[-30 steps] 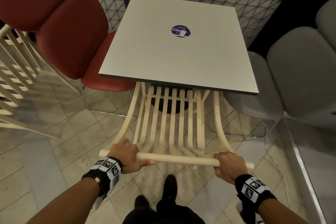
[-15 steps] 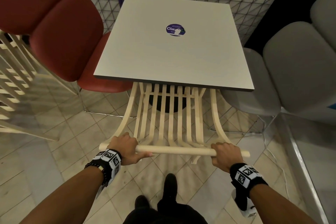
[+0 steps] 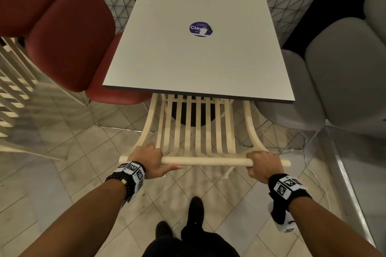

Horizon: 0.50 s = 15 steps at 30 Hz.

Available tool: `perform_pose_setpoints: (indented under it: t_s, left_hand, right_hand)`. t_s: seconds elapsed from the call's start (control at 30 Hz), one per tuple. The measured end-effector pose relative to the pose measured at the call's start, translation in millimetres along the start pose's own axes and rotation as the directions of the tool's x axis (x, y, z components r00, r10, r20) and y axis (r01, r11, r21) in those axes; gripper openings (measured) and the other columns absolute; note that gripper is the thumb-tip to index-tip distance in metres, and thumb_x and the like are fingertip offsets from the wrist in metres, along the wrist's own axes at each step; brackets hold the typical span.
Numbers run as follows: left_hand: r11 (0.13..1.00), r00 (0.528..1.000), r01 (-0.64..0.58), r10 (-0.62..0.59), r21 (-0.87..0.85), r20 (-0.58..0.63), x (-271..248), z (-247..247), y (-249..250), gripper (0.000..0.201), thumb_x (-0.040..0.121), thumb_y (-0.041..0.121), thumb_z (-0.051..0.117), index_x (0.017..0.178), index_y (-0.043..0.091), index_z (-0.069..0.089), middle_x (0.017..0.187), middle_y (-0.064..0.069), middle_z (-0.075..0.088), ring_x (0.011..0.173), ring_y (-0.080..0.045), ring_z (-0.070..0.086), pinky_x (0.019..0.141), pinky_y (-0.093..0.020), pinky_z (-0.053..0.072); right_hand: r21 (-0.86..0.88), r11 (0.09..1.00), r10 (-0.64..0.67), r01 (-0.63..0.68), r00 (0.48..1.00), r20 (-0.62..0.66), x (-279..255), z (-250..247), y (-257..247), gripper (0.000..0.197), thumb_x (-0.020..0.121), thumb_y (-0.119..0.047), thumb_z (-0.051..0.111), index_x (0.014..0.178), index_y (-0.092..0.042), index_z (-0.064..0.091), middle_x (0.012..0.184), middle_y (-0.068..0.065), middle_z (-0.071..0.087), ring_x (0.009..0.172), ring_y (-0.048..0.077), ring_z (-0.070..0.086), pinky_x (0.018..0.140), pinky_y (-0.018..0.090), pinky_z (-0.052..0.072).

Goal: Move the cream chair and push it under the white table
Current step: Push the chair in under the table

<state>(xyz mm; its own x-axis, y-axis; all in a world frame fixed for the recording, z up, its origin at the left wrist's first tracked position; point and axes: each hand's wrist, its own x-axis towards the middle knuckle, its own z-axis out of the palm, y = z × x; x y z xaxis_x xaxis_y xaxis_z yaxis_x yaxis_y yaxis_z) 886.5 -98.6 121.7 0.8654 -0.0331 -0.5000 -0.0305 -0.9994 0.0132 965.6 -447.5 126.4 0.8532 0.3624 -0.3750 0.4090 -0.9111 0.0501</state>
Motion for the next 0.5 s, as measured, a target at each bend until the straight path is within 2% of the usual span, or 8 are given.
perform_pose_setpoints:
  t_s: [0.13,0.2,0.33,0.5]
  left_hand:
    - [1.000,1.000,0.001,-0.001,-0.001,-0.004,0,2,1,0.099,0.056,0.100,0.009,0.077,0.022,0.065,0.083,-0.002,0.052,0.077,-0.019,0.055,0.074,-0.040,0.052]
    - [1.000,1.000,0.006,-0.006,-0.007,-0.008,1,3,-1,0.100,0.055,0.101,0.008,0.079,0.022,0.066,0.087,-0.002,0.055,0.078,-0.018,0.055,0.074,-0.039,0.052]
    - [1.000,1.000,0.012,-0.012,0.004,-0.003,-1,8,-11,0.103,0.053,0.101,0.005,0.079,0.023,0.067,0.090,-0.001,0.055,0.077,-0.016,0.052,0.075,-0.038,0.051]
    - [1.000,1.000,0.010,-0.010,0.023,0.000,-3,7,-15,0.101,0.055,0.101,0.008,0.079,0.023,0.067,0.092,-0.002,0.058,0.076,-0.016,0.050,0.075,-0.038,0.051]
  right_hand:
    - [-0.018,1.000,0.020,-0.020,1.000,0.008,0,0,0,0.018,0.074,-0.030,0.058,0.091,-0.025,0.063,0.079,-0.003,0.065,0.078,0.026,0.064,0.063,0.033,0.036]
    - [-0.016,1.000,0.025,-0.025,1.000,0.016,-1,1,-2,0.019,0.074,-0.030,0.057,0.091,-0.026,0.063,0.078,-0.002,0.065,0.077,0.027,0.064,0.063,0.033,0.038]
    - [0.003,1.000,0.009,-0.009,0.999,0.048,-3,5,-12,0.017,0.075,-0.030,0.056,0.090,-0.025,0.062,0.072,-0.005,0.052,0.077,0.025,0.063,0.064,0.033,0.043]
    - [0.029,0.999,0.020,-0.021,0.999,0.036,-6,6,-17,0.013,0.075,-0.029,0.057,0.087,-0.025,0.062,0.071,-0.005,0.052,0.076,0.025,0.063,0.062,0.033,0.041]
